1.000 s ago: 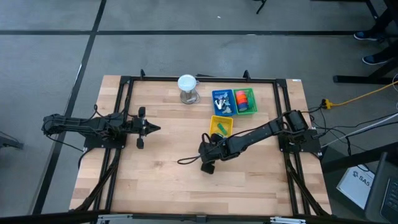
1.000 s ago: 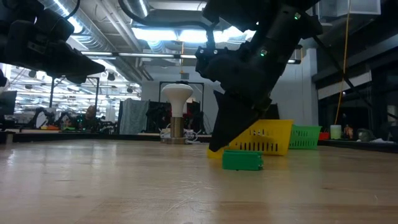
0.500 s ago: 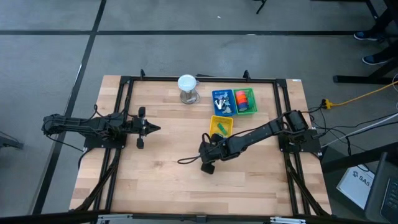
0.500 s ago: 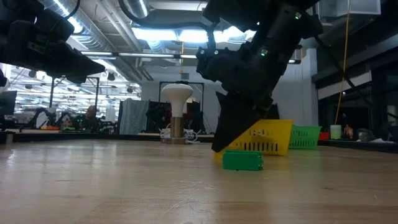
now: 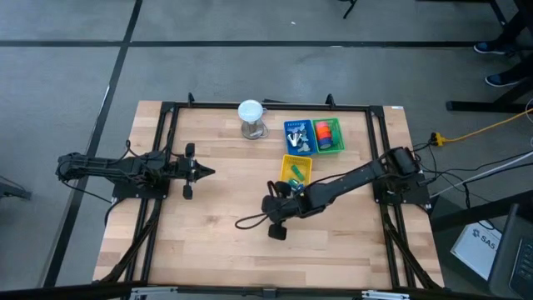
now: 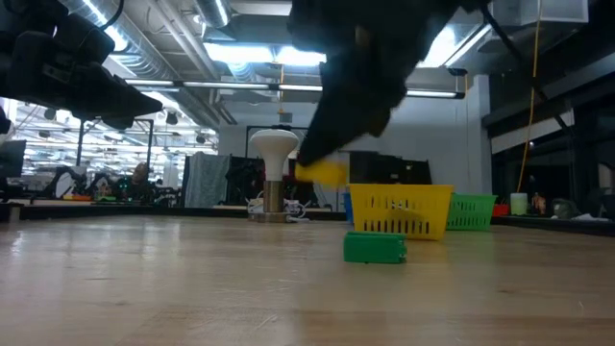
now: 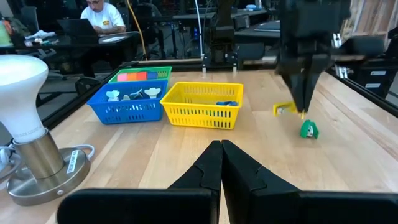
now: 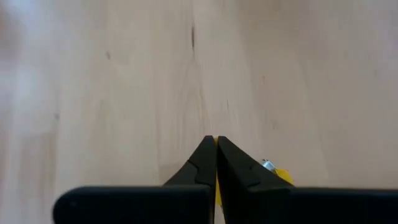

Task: Pick and place Stapler, Stapler remover, tape
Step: Put the yellow stapler into the yellow bin

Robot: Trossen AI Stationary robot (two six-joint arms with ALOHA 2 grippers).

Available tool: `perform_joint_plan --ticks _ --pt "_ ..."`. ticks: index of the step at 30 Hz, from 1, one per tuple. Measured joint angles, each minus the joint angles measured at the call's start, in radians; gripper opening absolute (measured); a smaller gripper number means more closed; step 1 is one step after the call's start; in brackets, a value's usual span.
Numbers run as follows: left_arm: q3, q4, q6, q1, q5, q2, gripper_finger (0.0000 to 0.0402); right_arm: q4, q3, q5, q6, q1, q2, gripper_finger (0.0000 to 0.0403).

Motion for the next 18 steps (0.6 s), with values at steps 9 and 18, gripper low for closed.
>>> perform_joint_plan --ticks 9,18 --pt "0.000 0.000 0.000 0.000 0.000 0.000 0.0001 -0.010 0.002 0.080 -0.057 0.025 -0.125 0.0003" --pt "0.000 0.000 0.000 0.000 0.000 0.000 0.0001 -0.014 -0.110 0.216 -0.025 0.034 -0.268 0.0003"
